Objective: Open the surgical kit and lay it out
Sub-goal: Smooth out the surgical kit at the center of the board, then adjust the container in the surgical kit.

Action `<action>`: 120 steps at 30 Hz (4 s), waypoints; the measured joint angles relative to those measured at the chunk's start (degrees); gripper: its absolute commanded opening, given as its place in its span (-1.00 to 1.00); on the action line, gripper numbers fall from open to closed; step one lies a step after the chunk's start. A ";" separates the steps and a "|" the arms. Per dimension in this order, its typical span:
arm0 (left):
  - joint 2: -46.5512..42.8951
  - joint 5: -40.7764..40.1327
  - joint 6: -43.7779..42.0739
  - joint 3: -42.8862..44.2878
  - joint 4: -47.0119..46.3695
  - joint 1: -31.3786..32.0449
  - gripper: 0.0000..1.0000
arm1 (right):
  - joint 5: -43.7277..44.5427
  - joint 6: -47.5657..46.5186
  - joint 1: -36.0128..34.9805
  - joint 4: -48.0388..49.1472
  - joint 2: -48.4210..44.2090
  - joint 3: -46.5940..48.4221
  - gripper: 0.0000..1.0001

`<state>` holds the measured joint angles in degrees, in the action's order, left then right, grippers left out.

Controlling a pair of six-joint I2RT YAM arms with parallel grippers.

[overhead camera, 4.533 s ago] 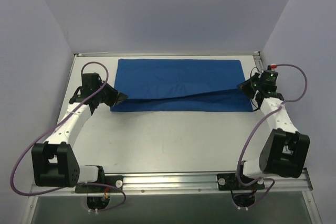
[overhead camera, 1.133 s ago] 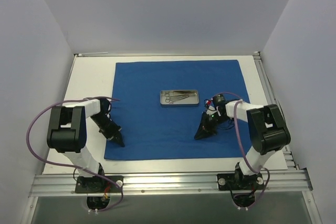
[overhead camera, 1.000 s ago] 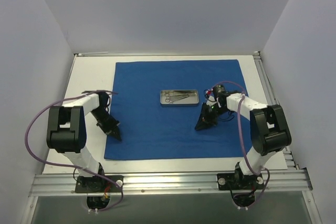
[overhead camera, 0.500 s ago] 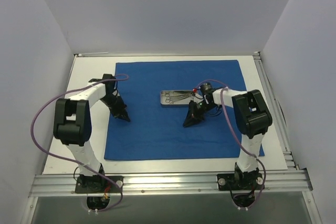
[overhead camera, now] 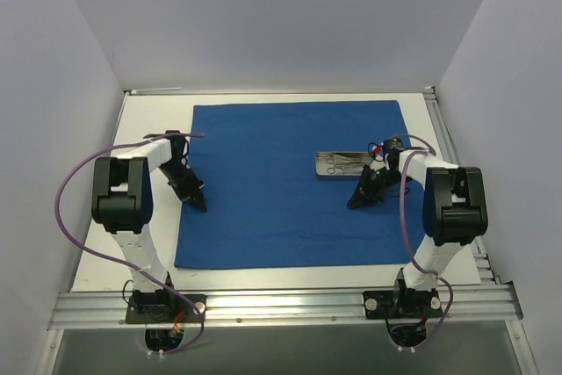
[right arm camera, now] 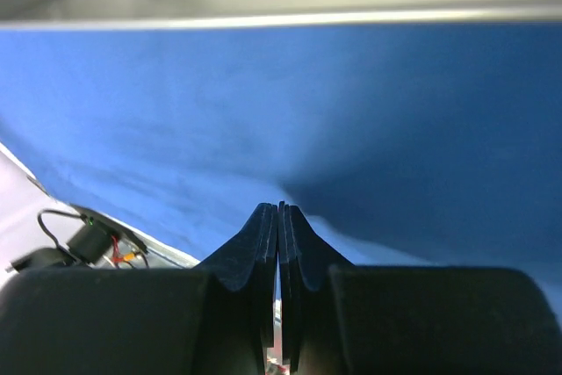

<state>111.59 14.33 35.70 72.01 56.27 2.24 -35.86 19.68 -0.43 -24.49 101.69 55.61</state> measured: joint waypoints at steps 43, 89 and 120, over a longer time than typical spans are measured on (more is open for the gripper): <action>-2.19 13.90 5.64 -8.48 -6.34 25.42 -0.95 | -5.46 0.96 -26.88 -2.56 2.69 -2.29 -0.97; -20.41 -7.04 -15.41 19.34 3.15 16.65 0.46 | 22.53 27.39 -2.97 -8.70 7.10 24.59 0.03; -20.41 -3.13 -16.46 19.65 4.39 10.03 0.45 | 23.93 34.45 -5.77 -7.39 10.69 22.40 -0.84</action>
<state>91.18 11.20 19.25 91.66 60.66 12.27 -11.92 54.13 -6.20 -31.88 112.38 78.02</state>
